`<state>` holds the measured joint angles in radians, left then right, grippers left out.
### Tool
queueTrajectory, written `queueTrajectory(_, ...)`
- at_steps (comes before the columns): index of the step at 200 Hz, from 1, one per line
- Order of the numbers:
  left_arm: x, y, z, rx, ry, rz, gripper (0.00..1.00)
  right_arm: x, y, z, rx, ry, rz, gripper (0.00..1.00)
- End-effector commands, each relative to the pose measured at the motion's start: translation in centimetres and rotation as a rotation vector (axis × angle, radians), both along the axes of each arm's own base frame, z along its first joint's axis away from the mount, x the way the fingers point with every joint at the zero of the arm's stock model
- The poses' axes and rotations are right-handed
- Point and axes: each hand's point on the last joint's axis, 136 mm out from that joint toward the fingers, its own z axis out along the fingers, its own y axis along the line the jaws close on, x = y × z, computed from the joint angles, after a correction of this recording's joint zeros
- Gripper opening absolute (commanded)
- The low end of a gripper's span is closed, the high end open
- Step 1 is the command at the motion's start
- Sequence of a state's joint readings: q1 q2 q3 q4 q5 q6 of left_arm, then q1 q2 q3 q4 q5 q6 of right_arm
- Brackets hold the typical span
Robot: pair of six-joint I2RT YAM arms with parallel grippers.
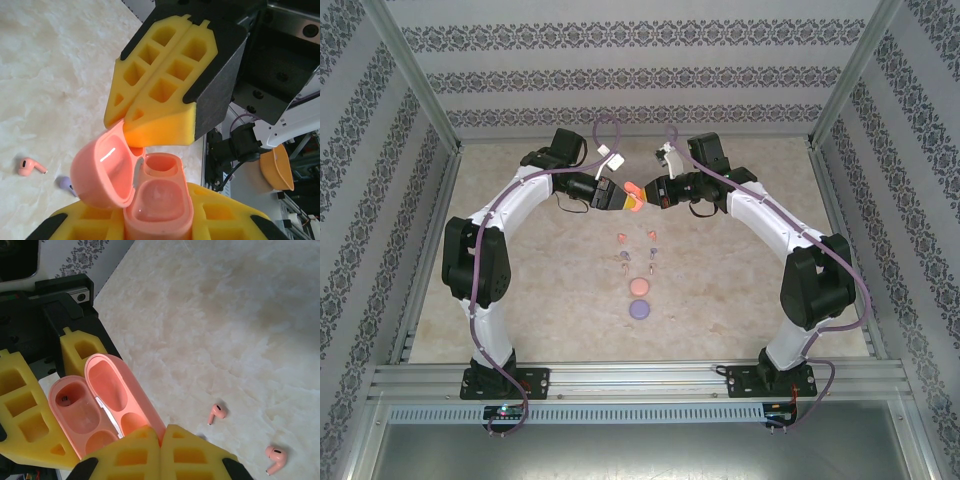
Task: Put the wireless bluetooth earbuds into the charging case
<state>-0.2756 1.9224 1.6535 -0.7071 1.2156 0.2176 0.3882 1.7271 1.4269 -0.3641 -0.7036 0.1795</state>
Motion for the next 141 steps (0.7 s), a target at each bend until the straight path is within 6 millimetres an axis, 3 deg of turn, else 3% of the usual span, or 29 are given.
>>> queueTrajectory(1,-0.5,-0.4,1.4,-0.029,-0.029,-0.029,0.08,0.5,-0.3,1.1,0.017,-0.016,-0.014,0.15)
queueTrajectory(15,-0.4,-0.3,1.4,-0.022,-0.036,-0.019,0.02,0.6,-0.8,2.1,0.033,-0.028,-0.033,0.41)
queueTrajectory(36,-0.1,-0.1,1.6,-0.011,-0.059,0.008,0.0,0.4,-1.6,3.5,0.058,-0.042,-0.062,0.6)
queueTrajectory(86,0.2,1.1,3.4,0.023,-0.166,0.118,0.0,-1.1,-3.3,4.3,0.027,-0.08,-0.151,0.83)
queueTrajectory(115,0.2,1.9,4.6,0.038,-0.238,0.214,0.0,-1.7,-5.0,2.9,-0.069,-0.128,-0.253,0.98)
queueTrajectory(141,0.0,2.8,5.0,0.054,-0.305,0.302,0.0,-2.2,-6.4,1.2,-0.178,-0.178,-0.35,0.98)
